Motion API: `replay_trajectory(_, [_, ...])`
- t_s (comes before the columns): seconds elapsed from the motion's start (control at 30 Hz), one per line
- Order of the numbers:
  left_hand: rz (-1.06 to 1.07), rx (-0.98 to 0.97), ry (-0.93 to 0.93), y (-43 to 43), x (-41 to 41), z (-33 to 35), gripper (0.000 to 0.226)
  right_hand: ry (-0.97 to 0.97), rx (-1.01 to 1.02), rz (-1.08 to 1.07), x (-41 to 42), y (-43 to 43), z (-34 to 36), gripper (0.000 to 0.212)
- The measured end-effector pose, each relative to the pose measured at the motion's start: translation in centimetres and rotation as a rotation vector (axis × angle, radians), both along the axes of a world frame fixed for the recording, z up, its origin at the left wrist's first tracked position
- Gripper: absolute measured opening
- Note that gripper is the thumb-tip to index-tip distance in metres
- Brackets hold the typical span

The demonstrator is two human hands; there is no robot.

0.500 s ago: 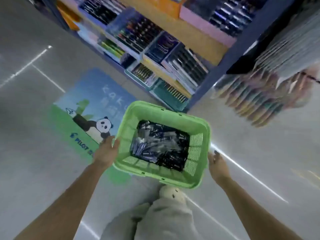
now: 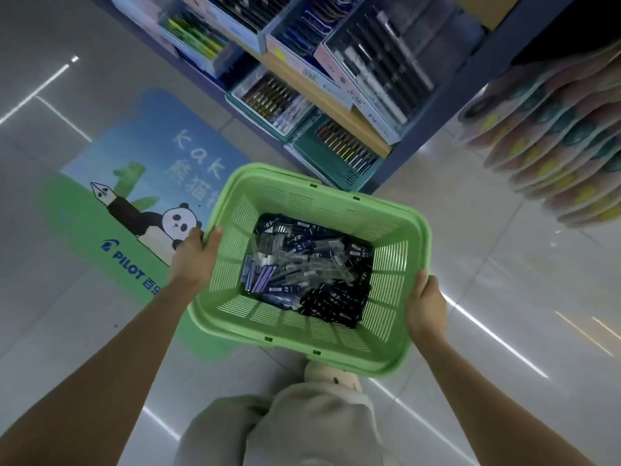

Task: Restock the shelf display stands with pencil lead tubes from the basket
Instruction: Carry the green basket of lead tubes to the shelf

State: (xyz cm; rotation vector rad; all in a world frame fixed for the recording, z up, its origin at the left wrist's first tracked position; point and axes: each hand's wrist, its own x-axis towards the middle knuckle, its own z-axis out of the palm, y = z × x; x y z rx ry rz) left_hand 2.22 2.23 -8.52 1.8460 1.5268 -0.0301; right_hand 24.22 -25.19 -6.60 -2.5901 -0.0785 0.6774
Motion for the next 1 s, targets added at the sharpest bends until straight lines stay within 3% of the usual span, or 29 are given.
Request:
replay_trajectory(0.23, [0.095,0.024,-0.047,-0.5,-2.3,6.6,0.046,-0.018,0.024,0.036,0.8,1.9,6.2,0.049])
replay_trajectory(0.47, [0.234,0.000,-0.048,-2.2,-7.9,19.0,0.059,-0.017,0.063,0.173,-0.6,4.0,18.9,0.046])
replay_trajectory(0.67, [0.360,0.020,-0.034,-2.7,-11.9,31.5,0.057,-0.027,0.122,0.318,-1.7,6.9,31.0,0.040])
replay_trajectory(1.0, [0.572,0.034,-0.113,-2.1,-16.9,47.8,0.052,-0.019,0.222,0.480,-4.1,14.6,47.6,0.061])
